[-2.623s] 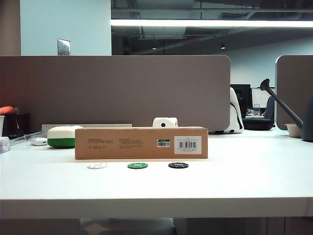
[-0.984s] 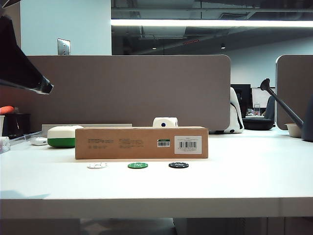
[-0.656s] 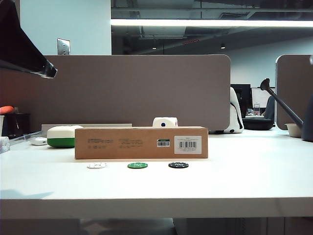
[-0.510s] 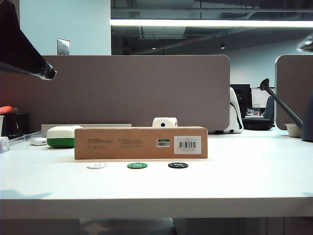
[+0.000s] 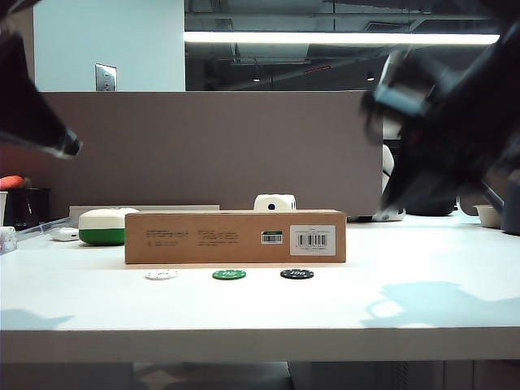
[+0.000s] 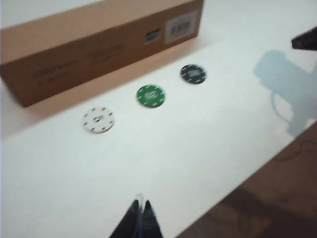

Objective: Push the chip with the highest value in the row forward next to the rectangular box.

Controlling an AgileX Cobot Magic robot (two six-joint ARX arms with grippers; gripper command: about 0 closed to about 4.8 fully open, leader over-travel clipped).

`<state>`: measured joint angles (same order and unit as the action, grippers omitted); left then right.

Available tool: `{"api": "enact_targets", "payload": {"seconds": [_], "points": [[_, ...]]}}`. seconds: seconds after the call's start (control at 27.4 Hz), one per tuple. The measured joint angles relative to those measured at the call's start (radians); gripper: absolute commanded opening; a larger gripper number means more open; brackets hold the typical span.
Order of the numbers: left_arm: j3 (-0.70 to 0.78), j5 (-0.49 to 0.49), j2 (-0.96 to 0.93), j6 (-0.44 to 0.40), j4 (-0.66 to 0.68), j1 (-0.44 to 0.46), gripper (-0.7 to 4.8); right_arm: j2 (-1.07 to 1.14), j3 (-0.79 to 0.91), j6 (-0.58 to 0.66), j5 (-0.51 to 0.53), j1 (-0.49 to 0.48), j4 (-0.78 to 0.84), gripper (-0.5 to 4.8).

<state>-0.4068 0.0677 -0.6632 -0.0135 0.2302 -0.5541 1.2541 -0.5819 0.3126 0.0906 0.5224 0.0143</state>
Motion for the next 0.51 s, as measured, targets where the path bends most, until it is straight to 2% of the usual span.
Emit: {"api": "enact_targets", "payload": {"seconds": [0.15,0.33,0.51], "points": [[-0.033,-0.003,-0.035,0.000,0.015,0.008,-0.05,0.211,-0.043,-0.005,0.135,0.003,0.128,-0.05],[-0.052,-0.004,-0.057,0.000,0.011,0.009,-0.05,0.342,-0.084,-0.005,0.149,0.007,0.229,-0.05],[-0.055,-0.004,-0.062,0.000,0.010,0.008,-0.05,0.430,-0.147,-0.017,0.162,0.008,0.246,-0.05]]}}
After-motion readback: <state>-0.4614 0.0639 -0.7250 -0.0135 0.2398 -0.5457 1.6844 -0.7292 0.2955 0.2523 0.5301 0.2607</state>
